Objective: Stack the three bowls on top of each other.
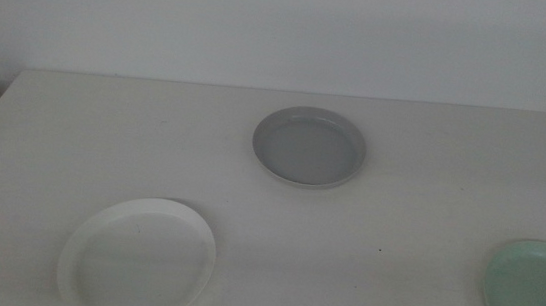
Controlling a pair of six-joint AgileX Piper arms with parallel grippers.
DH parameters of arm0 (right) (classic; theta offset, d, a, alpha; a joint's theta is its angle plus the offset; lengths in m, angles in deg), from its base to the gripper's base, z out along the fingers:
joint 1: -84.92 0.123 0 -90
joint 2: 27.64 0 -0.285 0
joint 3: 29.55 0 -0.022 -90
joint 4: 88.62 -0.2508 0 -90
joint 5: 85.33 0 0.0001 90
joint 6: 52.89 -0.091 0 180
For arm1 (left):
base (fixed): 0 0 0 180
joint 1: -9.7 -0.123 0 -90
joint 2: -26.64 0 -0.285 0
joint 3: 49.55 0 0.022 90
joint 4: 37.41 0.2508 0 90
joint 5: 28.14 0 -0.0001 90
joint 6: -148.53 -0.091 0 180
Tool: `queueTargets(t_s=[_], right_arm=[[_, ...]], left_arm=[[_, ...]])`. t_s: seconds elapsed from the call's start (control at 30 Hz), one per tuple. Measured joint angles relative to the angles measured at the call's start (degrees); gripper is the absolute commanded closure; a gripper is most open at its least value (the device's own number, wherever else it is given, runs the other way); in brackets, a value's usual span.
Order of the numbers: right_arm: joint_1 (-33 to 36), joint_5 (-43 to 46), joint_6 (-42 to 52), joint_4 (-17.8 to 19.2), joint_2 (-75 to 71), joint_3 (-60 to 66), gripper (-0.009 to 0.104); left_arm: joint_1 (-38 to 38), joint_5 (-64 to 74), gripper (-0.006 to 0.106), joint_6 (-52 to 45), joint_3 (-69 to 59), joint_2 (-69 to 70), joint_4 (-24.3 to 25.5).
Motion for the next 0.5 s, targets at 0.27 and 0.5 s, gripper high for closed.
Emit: queueTargets(t_s=[0.27, 0.5], right_arm=[[0.0, -0.3, -0.7, 0.7, 0.0, 0.0, 0.056], [0.0, -1.2, 0.2, 1.1, 0.0, 0.0, 0.056]], left_arm=[[0.0, 0.0, -0.004, 0.0, 0.0, 0.0, 0.0], [0.0, 0.0, -0.004, 0.0, 0.0, 0.0, 0.0]])
